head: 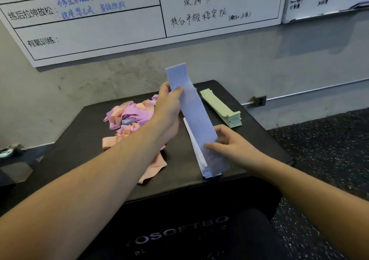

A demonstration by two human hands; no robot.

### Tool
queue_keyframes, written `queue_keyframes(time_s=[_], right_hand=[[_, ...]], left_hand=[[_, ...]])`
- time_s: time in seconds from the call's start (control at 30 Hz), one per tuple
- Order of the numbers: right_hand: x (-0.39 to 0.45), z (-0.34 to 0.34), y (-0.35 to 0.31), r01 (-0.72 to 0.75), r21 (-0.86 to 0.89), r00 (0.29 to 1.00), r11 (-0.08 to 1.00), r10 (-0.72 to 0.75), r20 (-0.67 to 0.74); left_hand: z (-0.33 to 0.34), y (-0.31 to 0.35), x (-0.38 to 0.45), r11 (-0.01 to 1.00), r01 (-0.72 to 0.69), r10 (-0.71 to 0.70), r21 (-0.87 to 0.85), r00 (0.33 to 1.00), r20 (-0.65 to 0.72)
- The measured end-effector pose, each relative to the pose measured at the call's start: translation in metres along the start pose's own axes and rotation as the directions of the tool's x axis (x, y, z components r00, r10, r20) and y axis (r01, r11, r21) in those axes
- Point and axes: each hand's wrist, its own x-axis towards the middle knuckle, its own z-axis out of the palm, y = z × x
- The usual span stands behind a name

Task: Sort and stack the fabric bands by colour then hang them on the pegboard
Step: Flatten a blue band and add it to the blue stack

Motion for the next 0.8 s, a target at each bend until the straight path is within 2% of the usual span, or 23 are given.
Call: queue_keyframes(time_s=[0.27, 0.37, 0.5, 0.57, 0.63, 0.67, 0.7, 0.77, 0.8], right_hand=[[0.004, -0.022, 0.037, 0.133, -0.051, 0.983, 0.990, -0.138, -0.120], [0.005, -0.029, 0.044, 0.123, -0.063, 0.988, 0.990, -0.128, -0.085], [0.007, -0.040, 0.053, 0.076, -0.053, 0.991, 0.996, -0.070, 0.112], [0.014, -0.043, 0.061, 0.129, -0.104, 0.985, 0.986, -0.116, 0.124], [0.021, -0.042, 0.066, 0.208, -0.213, 0.978, 0.955, -0.200, 0.060], [0.025, -0.042, 0.070, 0.288, -0.332, 0.953, 0.898, -0.301, 0.012], [0.029, -0.042, 0.074, 0.371, -0.483, 0.903, 0.793, -0.429, -0.012], [0.036, -0.043, 0.080, 0.431, -0.733, 0.793, 0.527, -0.608, 0.030], [0.040, -0.044, 0.081, 0.454, -0.774, 0.761, 0.442, -0.644, 0.079]], left_hand=[[-0.010, -0.028, 0.058, 0.994, 0.072, -0.061, 0.082, 0.990, -0.130], [-0.012, -0.043, 0.075, 0.986, 0.129, -0.115, 0.102, 0.984, -0.139], [-0.011, -0.058, 0.089, 0.981, 0.150, -0.129, 0.120, 0.978, -0.162], [-0.010, -0.064, 0.097, 0.978, 0.166, -0.143, 0.127, 0.974, -0.175], [-0.009, -0.071, 0.105, 0.967, 0.199, -0.171, 0.161, 0.970, -0.174], [-0.008, -0.073, 0.109, 0.961, 0.213, -0.185, 0.176, 0.969, -0.165], [-0.007, -0.077, 0.113, 0.955, 0.230, -0.202, 0.188, 0.967, -0.156], [-0.005, -0.084, 0.119, 0.946, 0.237, -0.205, 0.221, 0.966, -0.158], [-0.005, -0.087, 0.123, 0.943, 0.233, -0.198, 0.237, 0.967, -0.160]])
